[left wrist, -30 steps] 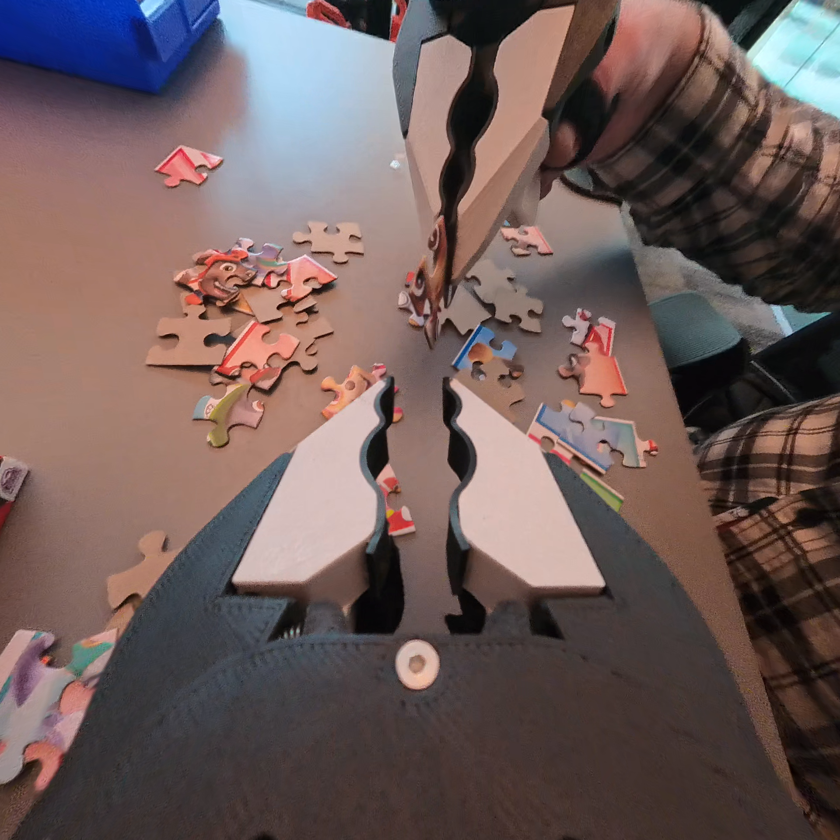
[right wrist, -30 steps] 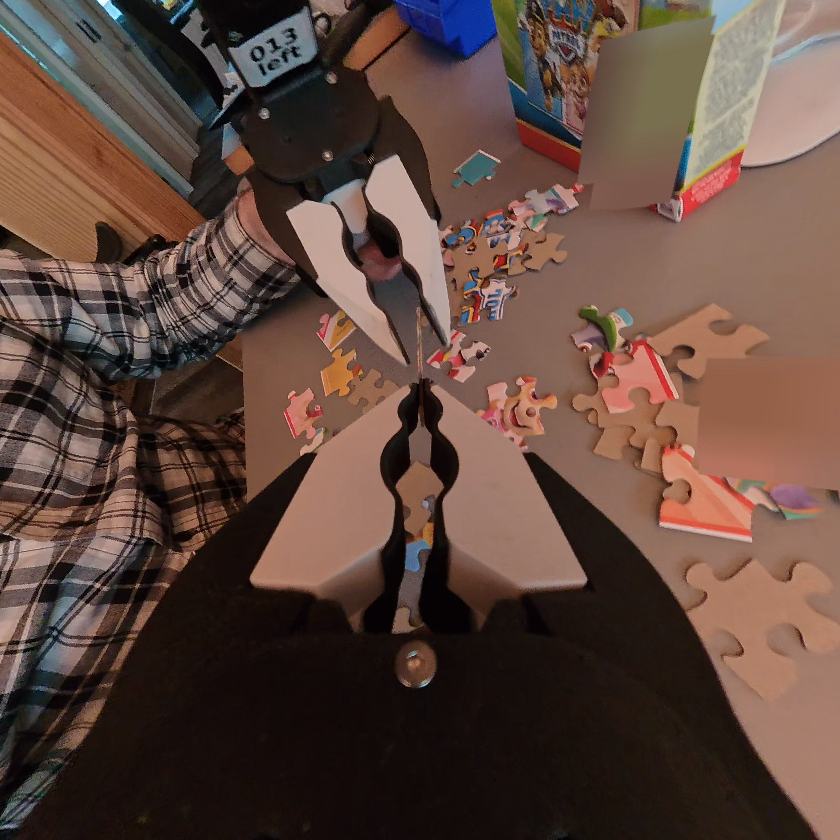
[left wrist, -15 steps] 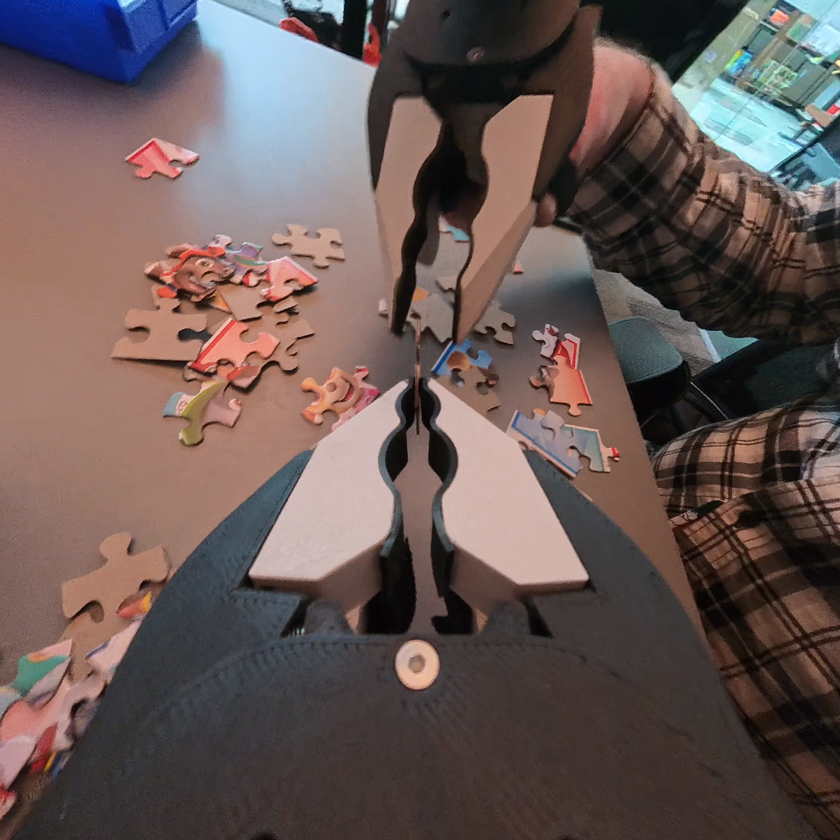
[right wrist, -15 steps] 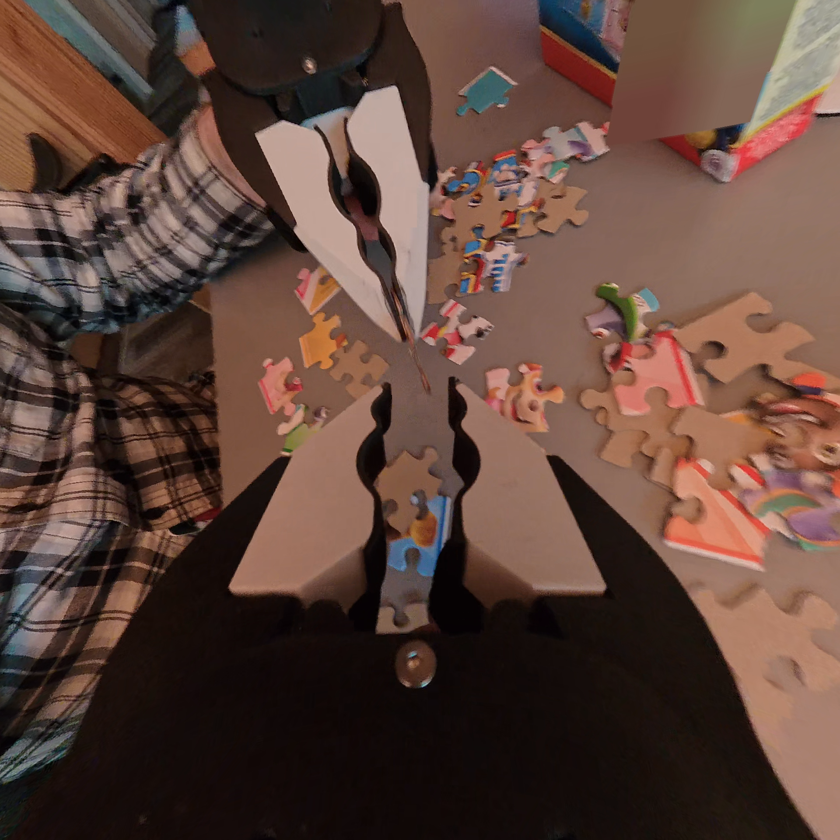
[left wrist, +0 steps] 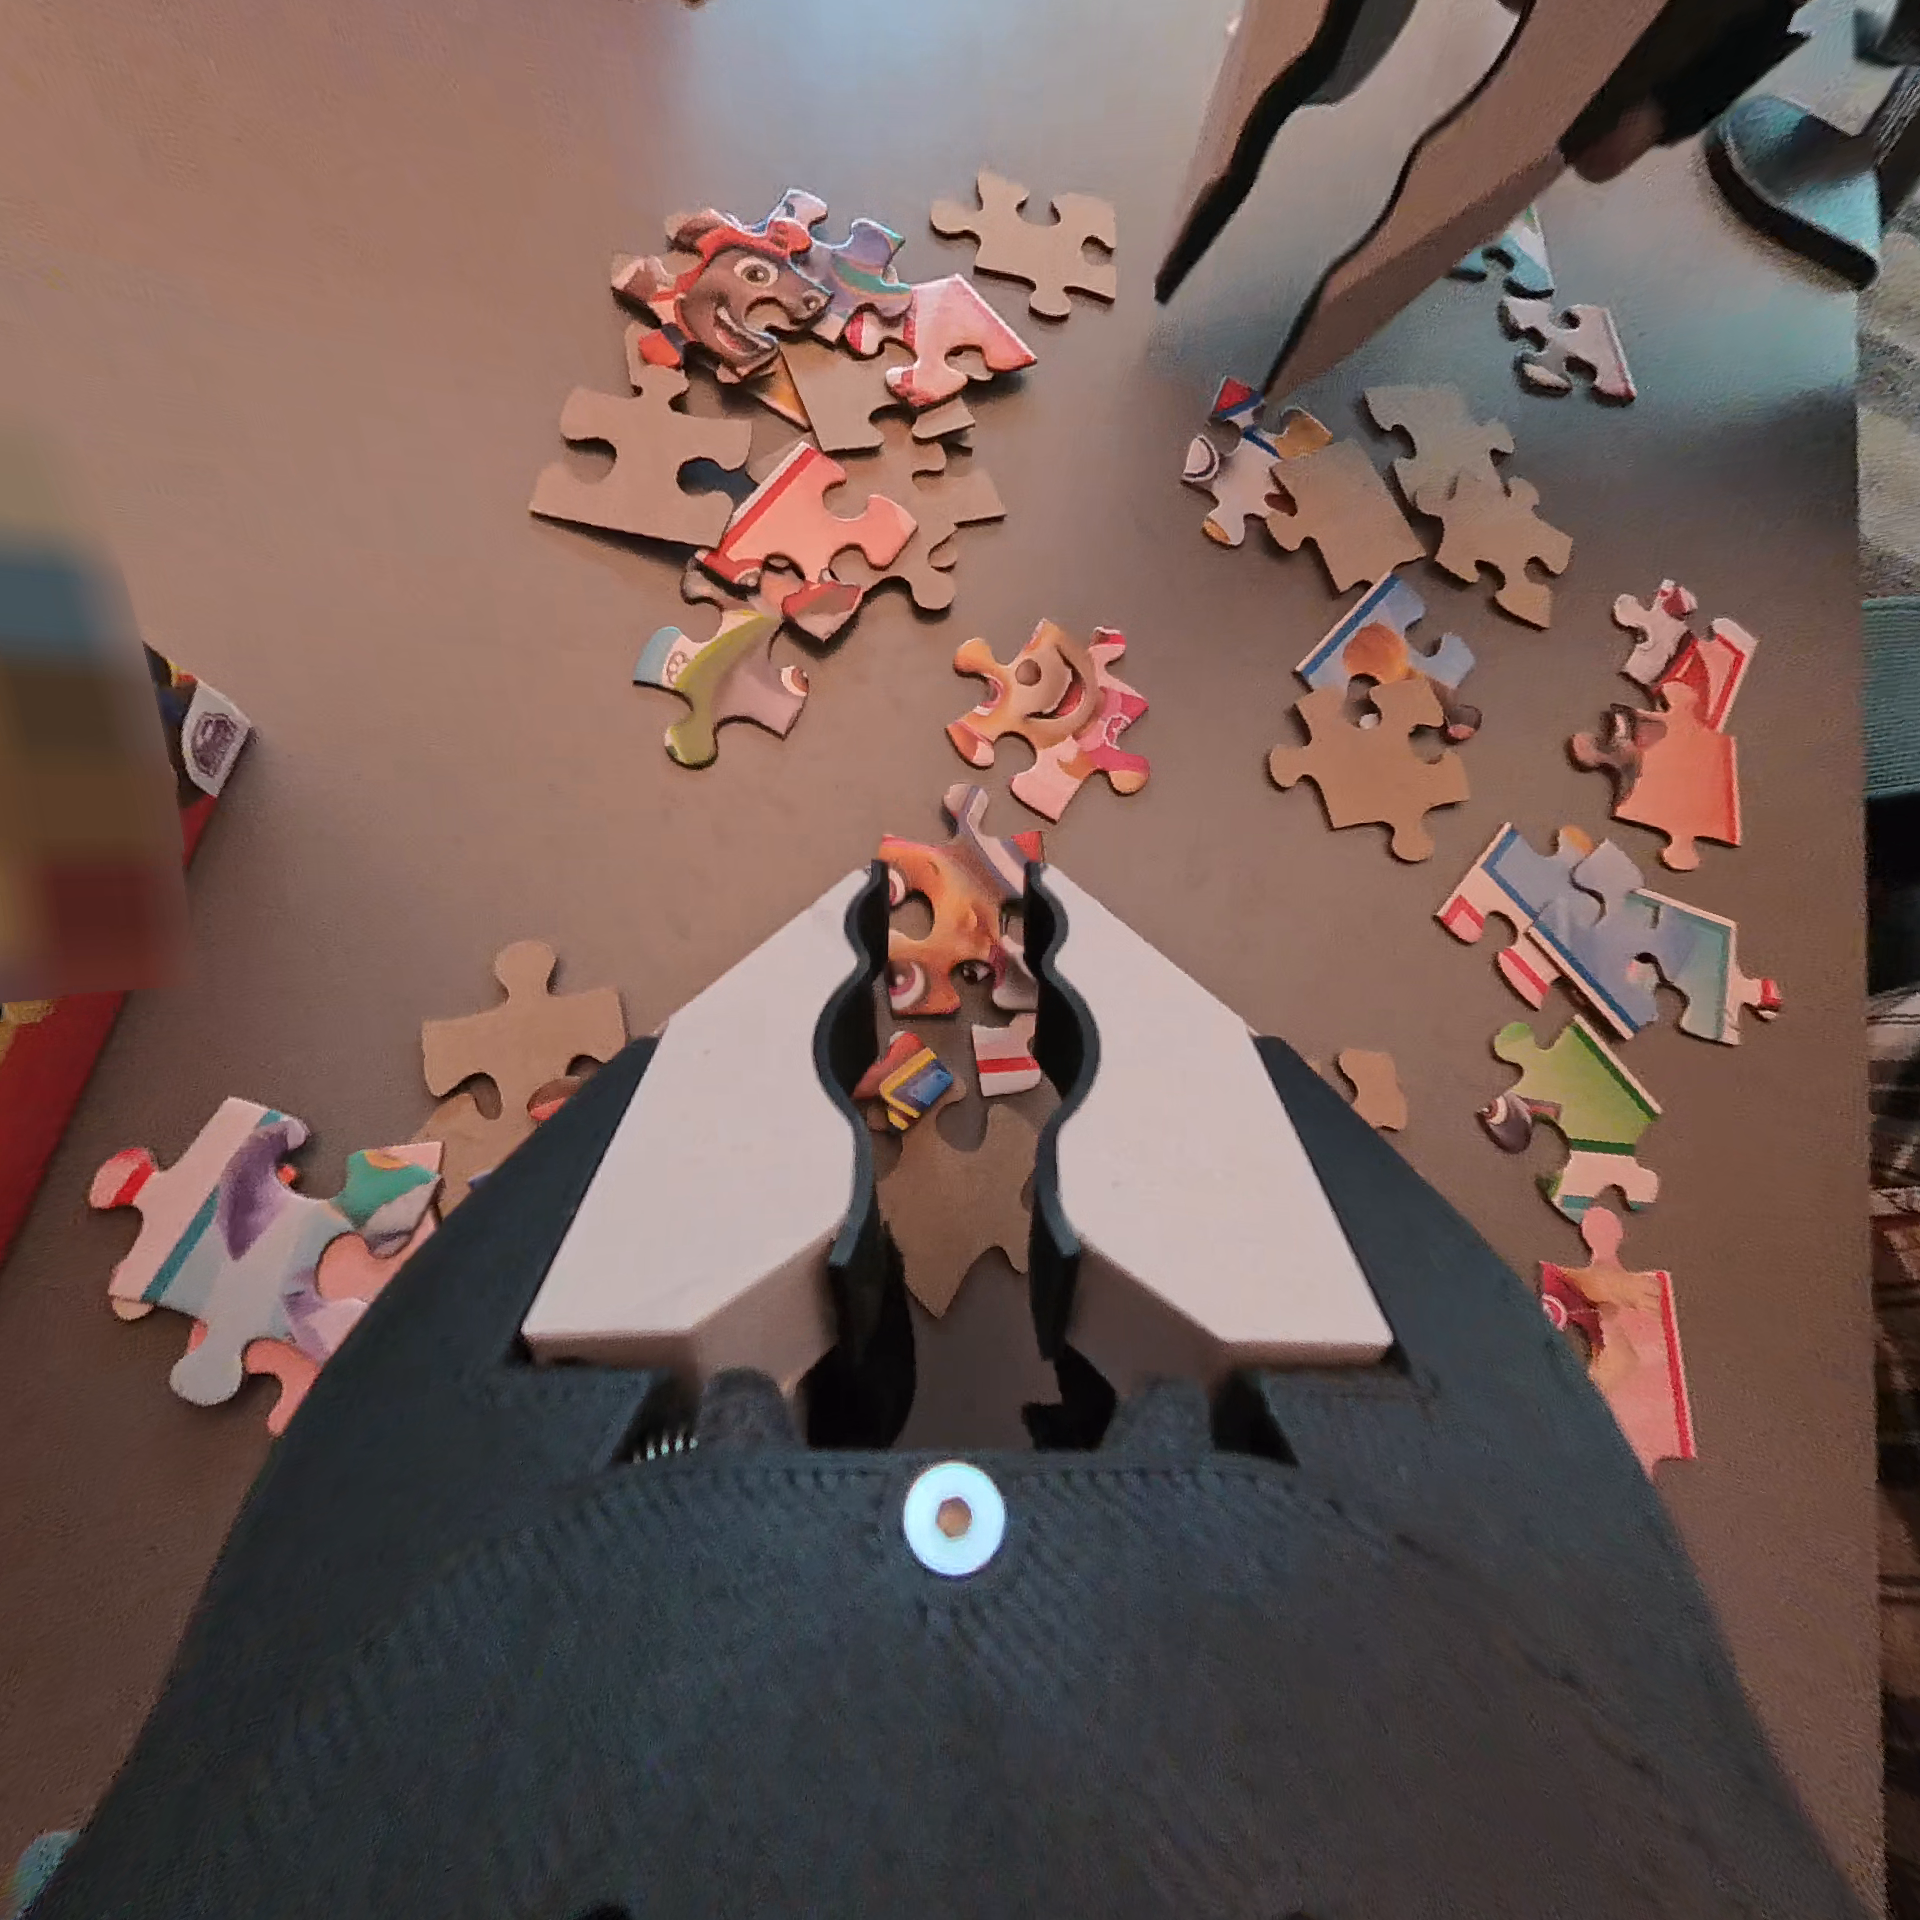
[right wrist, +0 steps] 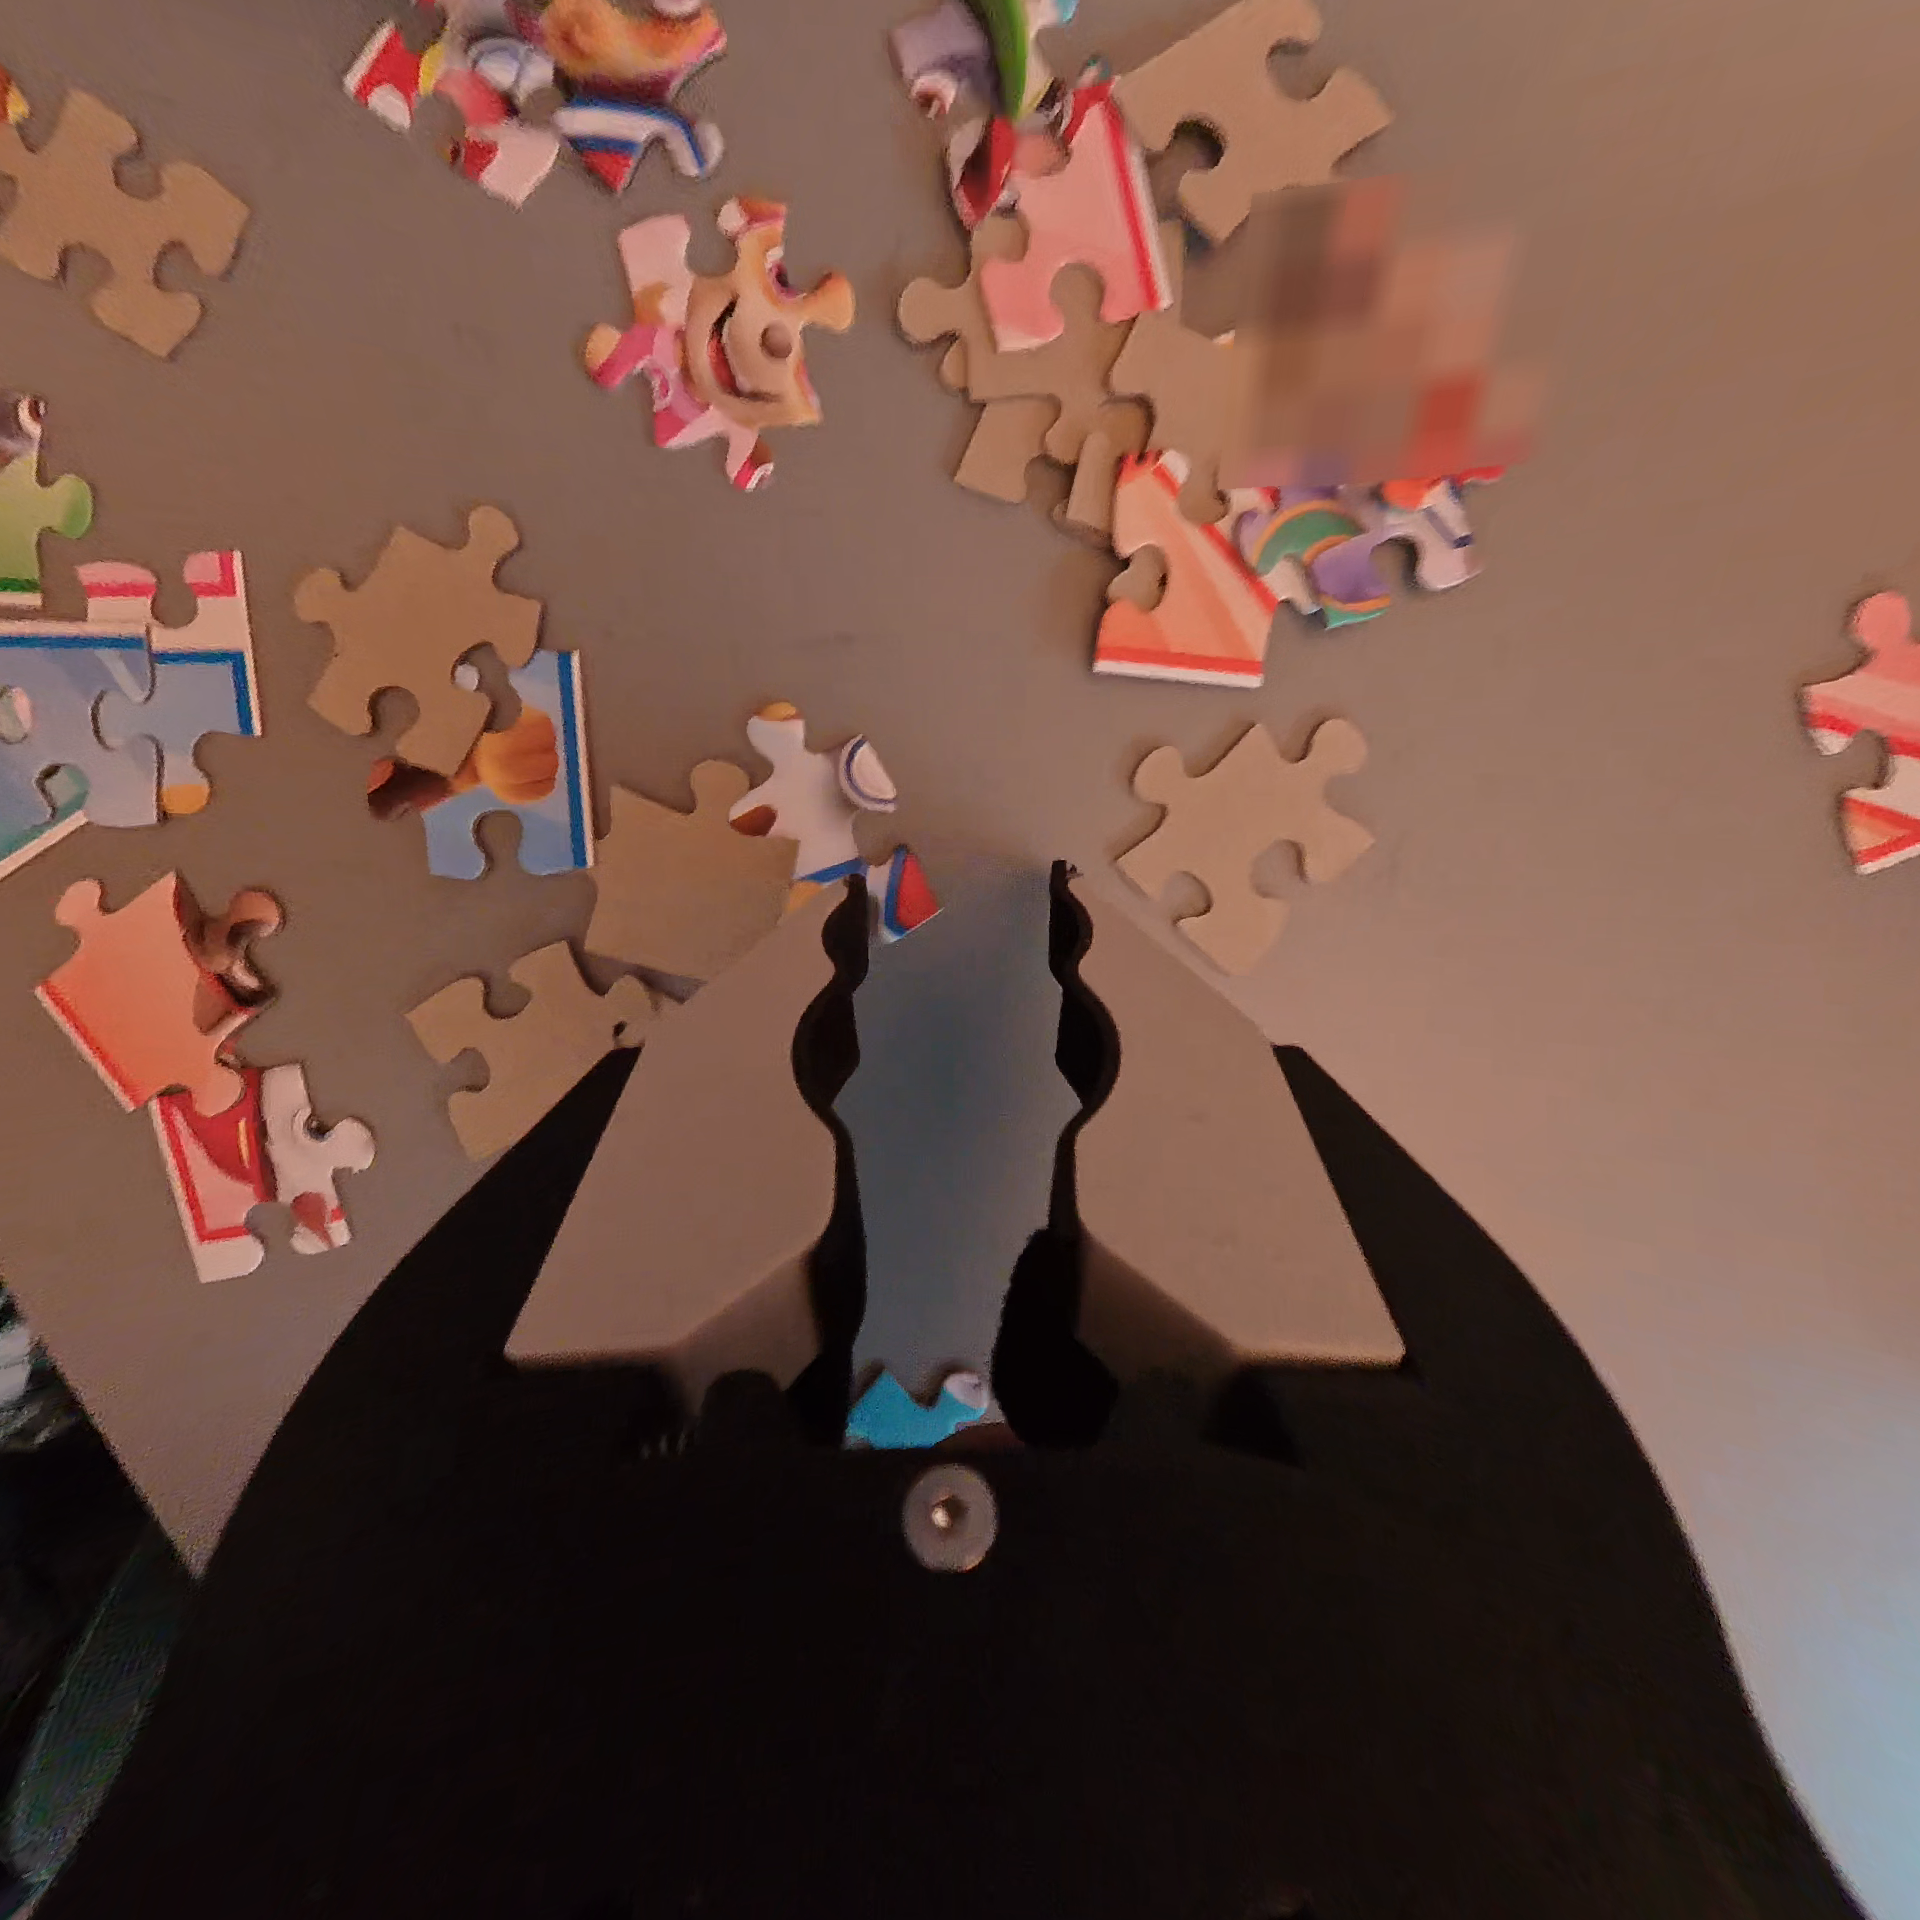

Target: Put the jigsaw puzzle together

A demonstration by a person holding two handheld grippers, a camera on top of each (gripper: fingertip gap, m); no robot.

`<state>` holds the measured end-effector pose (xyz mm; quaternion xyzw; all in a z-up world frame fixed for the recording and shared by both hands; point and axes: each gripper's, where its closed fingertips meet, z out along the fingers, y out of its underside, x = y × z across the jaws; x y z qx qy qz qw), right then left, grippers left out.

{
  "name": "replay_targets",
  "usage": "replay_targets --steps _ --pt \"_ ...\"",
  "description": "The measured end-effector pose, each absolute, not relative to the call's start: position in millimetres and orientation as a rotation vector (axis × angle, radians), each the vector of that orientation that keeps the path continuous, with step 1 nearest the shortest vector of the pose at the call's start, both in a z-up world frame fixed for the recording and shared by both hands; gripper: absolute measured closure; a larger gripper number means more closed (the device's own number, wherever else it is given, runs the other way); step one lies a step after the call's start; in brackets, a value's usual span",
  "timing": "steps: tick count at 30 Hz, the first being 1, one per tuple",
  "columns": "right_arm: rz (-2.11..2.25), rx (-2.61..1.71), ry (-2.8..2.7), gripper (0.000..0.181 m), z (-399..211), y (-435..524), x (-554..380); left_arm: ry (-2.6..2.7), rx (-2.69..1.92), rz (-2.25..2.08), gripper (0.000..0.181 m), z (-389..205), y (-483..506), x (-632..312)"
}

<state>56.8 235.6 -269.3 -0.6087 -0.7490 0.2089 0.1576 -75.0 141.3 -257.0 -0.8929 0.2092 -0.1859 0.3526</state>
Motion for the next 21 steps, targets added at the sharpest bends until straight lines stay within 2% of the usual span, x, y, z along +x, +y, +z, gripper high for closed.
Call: replay_targets --steps 4,9,12,21 --pt "0.679 -1.678 -2.009 0.144 -254.1 247.8 28.2 0.572 -2.304 -0.406 0.157 -256.2 145.0 -74.8" --pt "0.526 -1.616 -2.029 0.142 -272.2 261.5 2.4 0.587 -2.286 -0.378 0.157 -255.0 146.8 -74.6" --pt "0.558 -1.62 -2.028 0.162 -274.2 260.8 -1.8 0.582 -2.28 -0.372 0.156 -253.9 146.7 -76.7" --pt "0.635 -1.635 -2.009 0.178 -263.8 256.1 8.6 0.597 -2.272 -0.362 0.157 -252.1 145.8 -75.4"
